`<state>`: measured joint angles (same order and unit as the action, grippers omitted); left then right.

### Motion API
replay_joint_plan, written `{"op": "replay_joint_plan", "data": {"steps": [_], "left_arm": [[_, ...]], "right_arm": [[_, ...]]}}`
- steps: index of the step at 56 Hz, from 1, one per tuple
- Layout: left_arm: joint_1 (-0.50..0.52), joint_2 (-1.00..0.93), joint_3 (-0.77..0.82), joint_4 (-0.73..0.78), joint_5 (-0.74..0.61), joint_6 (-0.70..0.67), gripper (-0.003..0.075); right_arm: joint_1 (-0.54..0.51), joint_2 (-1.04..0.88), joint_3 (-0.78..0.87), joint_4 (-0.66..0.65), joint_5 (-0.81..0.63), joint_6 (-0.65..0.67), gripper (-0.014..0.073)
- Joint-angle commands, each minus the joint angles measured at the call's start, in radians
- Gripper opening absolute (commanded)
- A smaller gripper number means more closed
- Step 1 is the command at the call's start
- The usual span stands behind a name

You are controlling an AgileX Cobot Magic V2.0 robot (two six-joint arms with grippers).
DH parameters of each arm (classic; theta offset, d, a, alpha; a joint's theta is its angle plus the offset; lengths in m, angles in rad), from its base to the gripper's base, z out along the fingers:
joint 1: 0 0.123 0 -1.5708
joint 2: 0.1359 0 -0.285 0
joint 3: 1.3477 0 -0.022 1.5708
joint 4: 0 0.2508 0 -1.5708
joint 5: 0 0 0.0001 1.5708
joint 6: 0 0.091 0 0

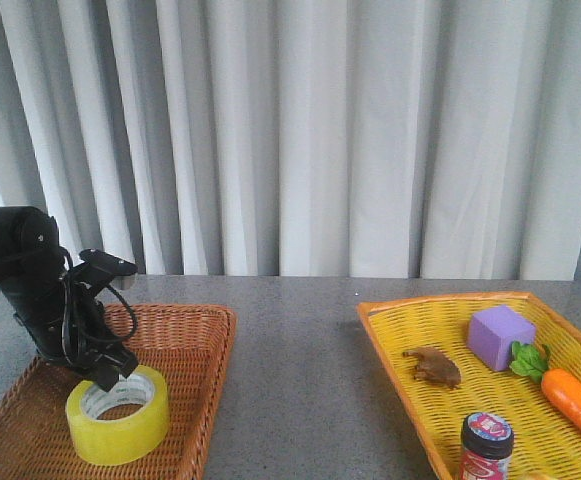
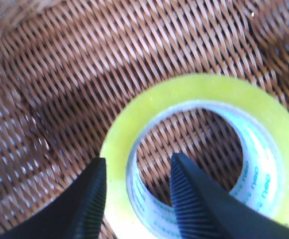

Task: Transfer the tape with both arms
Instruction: 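Lift the tape roll with the left gripper and lower it into the brown basket, then open the left gripper and withdraw the left arm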

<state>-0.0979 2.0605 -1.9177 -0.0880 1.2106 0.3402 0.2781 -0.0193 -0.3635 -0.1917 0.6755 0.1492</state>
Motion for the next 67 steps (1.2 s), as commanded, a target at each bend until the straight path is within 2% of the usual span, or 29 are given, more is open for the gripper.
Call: {"op": "replay_joint_plan", "data": {"steps": [1, 13, 20, 44, 57, 67], "left_arm": [[-0.003, -0.083, -0.026, -0.018, 0.016, -0.017, 0.0311], [-0.003, -0.185, -0.026, -0.037, 0.040, -0.042, 0.0297], [-0.003, -0.275, -0.026, -0.041, 0.040, -0.042, 0.0263], [-0.003, -0.594, -0.026, -0.035, 0.040, -0.087, -0.0009], [-0.003, -0.750, 0.030, -0.034, 0.039, -0.086, -0.0006], [-0.003, -0.938, 0.267, -0.033, -0.007, -0.090, -0.0006]], "right_arm": [[-0.003, 0.019, -0.021, -0.014, -0.082, 0.002, -0.0004], [-0.003, 0.019, -0.021, -0.014, -0.082, 0.002, -0.0004], [-0.003, 0.019, -0.021, -0.015, -0.083, 0.002, -0.0004], [-0.003, 0.019, -0.021, -0.014, -0.081, 0.002, -0.0004], [-0.003, 0.019, -0.021, -0.014, -0.082, 0.002, -0.0004], [-0.003, 0.019, -0.021, -0.014, -0.082, 0.002, -0.0004]]}}
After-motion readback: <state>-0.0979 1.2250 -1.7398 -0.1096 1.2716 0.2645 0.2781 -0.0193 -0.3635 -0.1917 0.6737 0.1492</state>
